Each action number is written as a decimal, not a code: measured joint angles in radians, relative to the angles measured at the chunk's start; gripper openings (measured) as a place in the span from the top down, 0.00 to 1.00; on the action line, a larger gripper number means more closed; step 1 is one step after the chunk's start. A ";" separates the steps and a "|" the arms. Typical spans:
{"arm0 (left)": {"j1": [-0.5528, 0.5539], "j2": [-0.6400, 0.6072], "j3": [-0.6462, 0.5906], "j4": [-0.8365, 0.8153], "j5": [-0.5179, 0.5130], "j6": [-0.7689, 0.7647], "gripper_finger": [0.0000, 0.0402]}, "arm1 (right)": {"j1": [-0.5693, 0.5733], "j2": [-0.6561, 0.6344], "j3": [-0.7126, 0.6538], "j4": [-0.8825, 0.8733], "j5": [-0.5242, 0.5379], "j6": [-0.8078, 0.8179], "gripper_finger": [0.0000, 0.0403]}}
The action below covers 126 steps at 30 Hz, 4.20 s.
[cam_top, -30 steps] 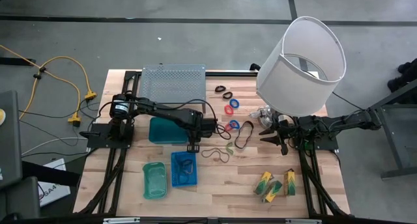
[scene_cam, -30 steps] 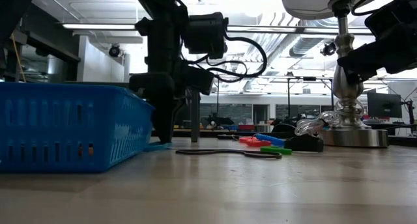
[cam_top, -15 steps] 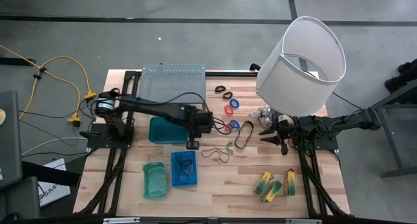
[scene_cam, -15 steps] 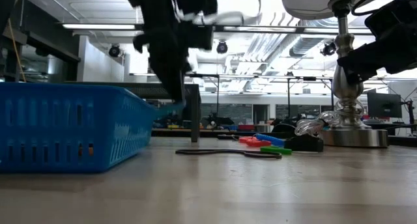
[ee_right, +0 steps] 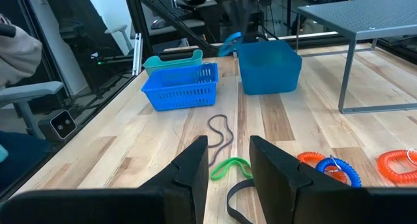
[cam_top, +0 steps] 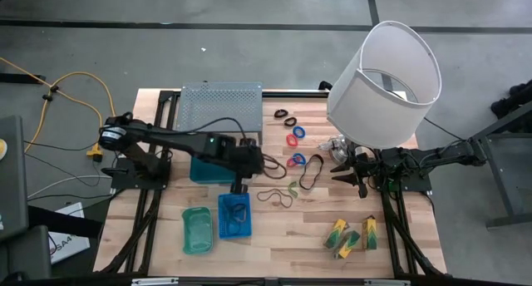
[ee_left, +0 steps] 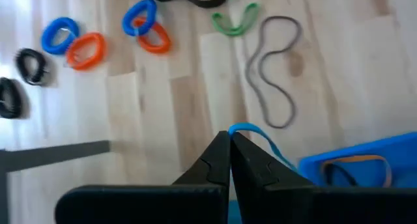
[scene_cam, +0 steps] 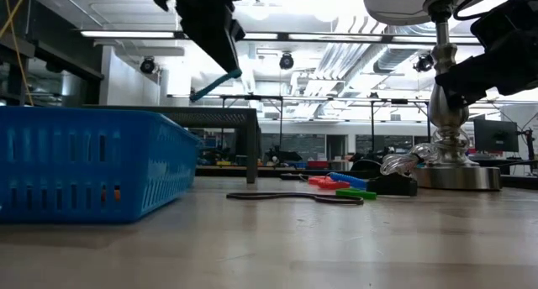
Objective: Pick & Place Office Desk Supplies
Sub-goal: Put the light blue rubber band into the bottom blue bin, then put the violet rubber band into the bottom blue bin
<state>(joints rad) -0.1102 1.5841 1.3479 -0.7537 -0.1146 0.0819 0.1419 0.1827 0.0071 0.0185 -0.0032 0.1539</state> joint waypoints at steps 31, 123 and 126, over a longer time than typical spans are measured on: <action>-0.331 0.189 -0.043 -0.064 -0.080 -0.560 1.00 | 0.000 0.005 0.000 0.001 0.000 0.000 0.75; 0.038 0.292 -0.039 0.642 0.278 0.019 0.91 | 0.000 0.026 0.000 0.010 0.002 0.000 0.75; 0.051 0.295 -0.042 0.641 0.277 0.019 0.91 | 0.000 0.026 0.000 0.010 0.001 0.000 0.75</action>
<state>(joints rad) -0.0593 1.8790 1.3060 -0.1129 0.1625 0.1008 0.1421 0.2089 0.0069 0.0280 -0.0018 0.1535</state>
